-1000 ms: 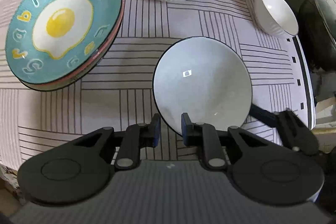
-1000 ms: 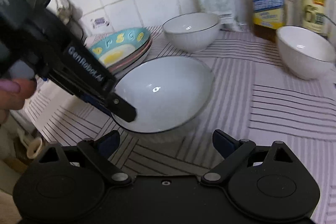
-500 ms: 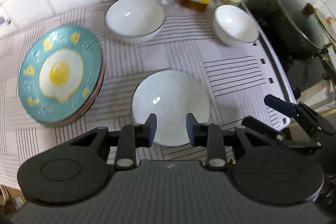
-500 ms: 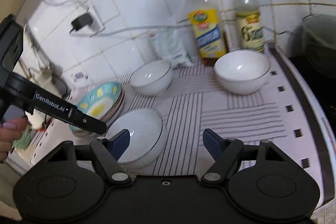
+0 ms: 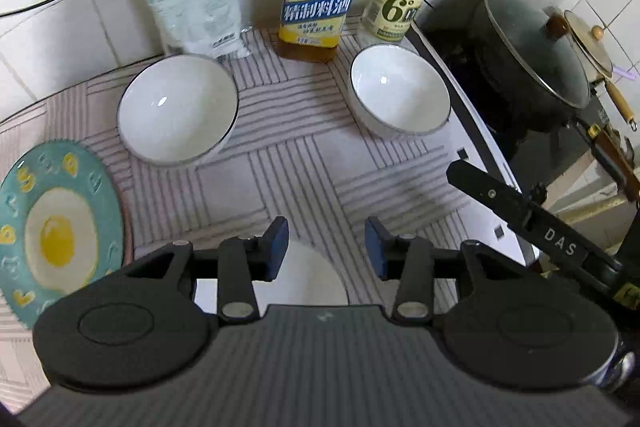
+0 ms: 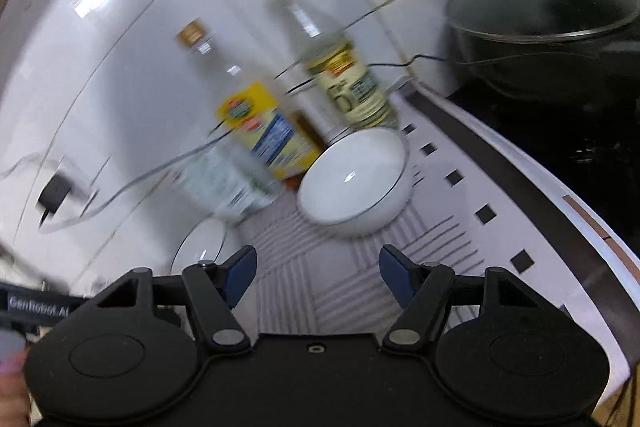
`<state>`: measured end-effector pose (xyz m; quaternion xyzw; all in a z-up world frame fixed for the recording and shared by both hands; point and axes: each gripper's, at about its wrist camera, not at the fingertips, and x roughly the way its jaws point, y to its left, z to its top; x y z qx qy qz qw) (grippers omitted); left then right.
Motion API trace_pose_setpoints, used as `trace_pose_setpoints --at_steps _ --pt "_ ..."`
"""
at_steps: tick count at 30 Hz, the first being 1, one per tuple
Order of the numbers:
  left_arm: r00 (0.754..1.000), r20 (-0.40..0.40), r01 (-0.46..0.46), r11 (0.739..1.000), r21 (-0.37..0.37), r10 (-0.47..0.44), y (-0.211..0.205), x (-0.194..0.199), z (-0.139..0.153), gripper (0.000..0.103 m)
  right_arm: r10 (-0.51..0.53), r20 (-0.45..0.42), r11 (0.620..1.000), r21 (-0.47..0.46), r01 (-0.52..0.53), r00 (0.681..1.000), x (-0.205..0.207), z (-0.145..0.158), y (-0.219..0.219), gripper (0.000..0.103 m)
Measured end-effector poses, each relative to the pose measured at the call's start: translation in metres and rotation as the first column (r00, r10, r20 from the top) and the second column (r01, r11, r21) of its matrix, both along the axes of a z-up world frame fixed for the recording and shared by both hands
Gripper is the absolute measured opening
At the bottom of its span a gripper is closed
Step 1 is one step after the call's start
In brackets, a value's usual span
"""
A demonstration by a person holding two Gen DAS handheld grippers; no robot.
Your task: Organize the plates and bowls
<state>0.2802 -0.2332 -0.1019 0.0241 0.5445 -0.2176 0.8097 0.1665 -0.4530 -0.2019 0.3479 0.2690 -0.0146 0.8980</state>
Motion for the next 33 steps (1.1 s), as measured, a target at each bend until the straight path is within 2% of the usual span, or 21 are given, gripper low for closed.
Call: trace_pose_setpoints --at_steps 3,8,13,16,19,23,24,27,30,31,33 --pt "1.000 0.008 0.008 1.000 0.004 -0.008 -0.016 0.019 -0.008 0.044 -0.062 -0.009 0.998 0.025 0.062 0.998 0.010 -0.009 -0.001 0.064" --pt "0.999 0.038 0.033 0.999 0.010 -0.033 -0.044 0.053 -0.026 0.047 -0.128 -0.045 0.991 -0.046 0.126 0.991 0.033 -0.018 0.006 0.059" --pt "0.998 0.046 0.037 0.999 0.024 -0.038 -0.064 0.084 -0.047 0.047 -0.240 -0.114 0.957 -0.192 0.216 0.964 0.060 -0.019 0.011 0.058" --pt "0.997 0.057 0.057 0.998 0.032 -0.058 -0.073 0.095 -0.056 0.048 -0.262 -0.143 0.953 -0.197 0.232 0.954 0.070 -0.023 0.004 0.054" --pt "0.998 0.035 0.060 0.998 0.011 -0.060 -0.079 0.103 -0.062 0.050 -0.270 -0.167 0.950 -0.205 0.235 0.948 0.078 -0.025 0.000 0.045" --pt "0.997 0.025 0.066 0.998 0.002 -0.066 -0.086 0.109 -0.069 0.051 -0.264 -0.172 0.953 -0.198 0.229 0.949 0.083 -0.027 0.000 0.027" --pt "0.997 0.024 0.069 0.998 0.001 -0.069 -0.087 0.109 -0.070 0.050 -0.256 -0.170 0.954 -0.202 0.220 0.952 0.084 -0.027 0.001 0.022" --pt "0.997 0.017 0.075 0.997 -0.006 -0.074 -0.090 0.111 -0.075 0.044 -0.255 -0.176 0.952 -0.218 0.215 0.951 0.087 -0.026 0.004 0.022" --pt "0.997 0.003 0.083 0.996 -0.016 -0.083 -0.091 0.114 -0.081 0.029 -0.258 -0.183 0.954 -0.204 0.220 0.949 0.087 -0.028 0.000 0.018" --pt "0.997 -0.009 0.081 0.996 -0.027 -0.081 -0.091 0.115 -0.083 0.027 -0.254 -0.190 0.956 -0.199 0.217 0.948 0.087 -0.029 -0.002 0.018" --pt "0.997 -0.036 0.073 0.995 -0.063 -0.075 -0.090 0.116 -0.086 0.016 -0.249 -0.202 0.959 -0.192 0.211 0.947 0.087 -0.032 -0.004 0.015"
